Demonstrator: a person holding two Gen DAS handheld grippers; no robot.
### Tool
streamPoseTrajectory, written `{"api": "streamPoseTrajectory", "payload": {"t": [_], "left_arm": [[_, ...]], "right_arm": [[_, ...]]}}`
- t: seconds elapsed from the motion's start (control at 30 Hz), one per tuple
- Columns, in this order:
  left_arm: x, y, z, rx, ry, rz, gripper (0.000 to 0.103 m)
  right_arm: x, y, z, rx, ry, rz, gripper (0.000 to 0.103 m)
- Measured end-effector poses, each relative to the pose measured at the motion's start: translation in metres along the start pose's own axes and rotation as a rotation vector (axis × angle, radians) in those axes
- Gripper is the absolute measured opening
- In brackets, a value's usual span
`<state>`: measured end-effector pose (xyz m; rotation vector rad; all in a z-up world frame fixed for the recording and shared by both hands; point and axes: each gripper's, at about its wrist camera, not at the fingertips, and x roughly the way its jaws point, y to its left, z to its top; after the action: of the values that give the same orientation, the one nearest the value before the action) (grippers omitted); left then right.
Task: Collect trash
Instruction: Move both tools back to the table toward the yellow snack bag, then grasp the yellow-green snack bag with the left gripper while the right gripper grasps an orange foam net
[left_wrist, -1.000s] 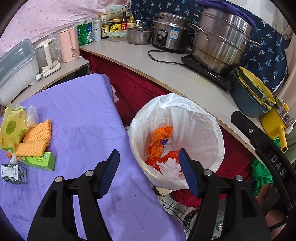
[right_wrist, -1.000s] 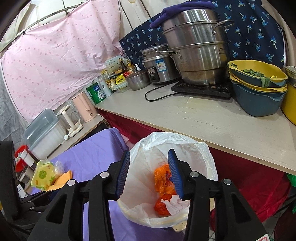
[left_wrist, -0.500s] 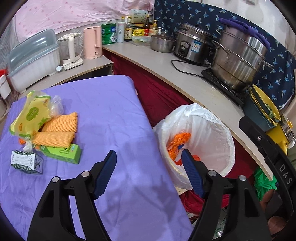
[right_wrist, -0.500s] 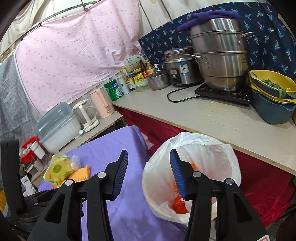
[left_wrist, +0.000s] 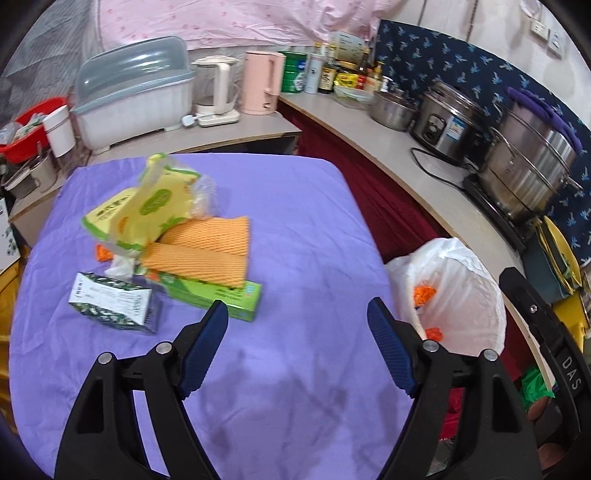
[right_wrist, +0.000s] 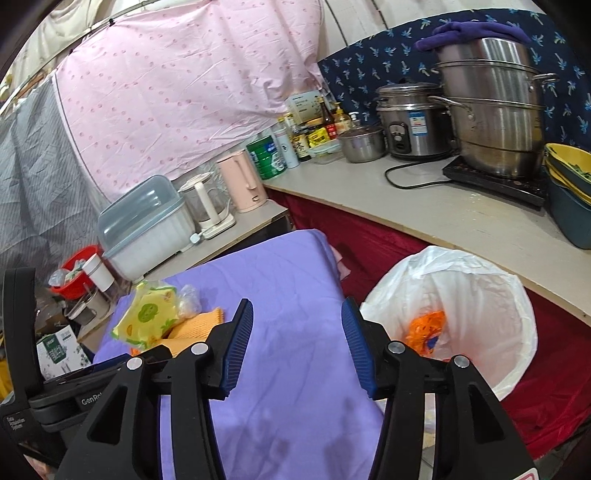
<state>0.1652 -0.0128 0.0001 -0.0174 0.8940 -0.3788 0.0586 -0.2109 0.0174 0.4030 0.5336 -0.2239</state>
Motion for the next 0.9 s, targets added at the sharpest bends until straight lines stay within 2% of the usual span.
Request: {"api": "streamPoseTrajectory", "payload": {"t": [0.2,0.53,0.7,0.9], "left_arm": [[-0.003,0.045,0.003,-0.043,-0.011,0.056,0.078],[0.006,0.116,0.013,-0.077,-0.041,0.218,0.078],[0.020,0.143,0.022,-0.091,-0.032,0.239,0.079],[0.043,0.157,0.027,-0.100,-0.013,0.213,0.079]], "right_arm": [[0.015,0.032,-0.010,-0.025,0.034,0.037,0.050],[0.048,0.082,-0.031,-0.064,0.108,0.092,0.050],[0.067,0.102,-0.037,-0.080,0.138,0.112,0.050],[0.093,0.116,-0.040,-0.087,0.171,0.126,0.050]]}}
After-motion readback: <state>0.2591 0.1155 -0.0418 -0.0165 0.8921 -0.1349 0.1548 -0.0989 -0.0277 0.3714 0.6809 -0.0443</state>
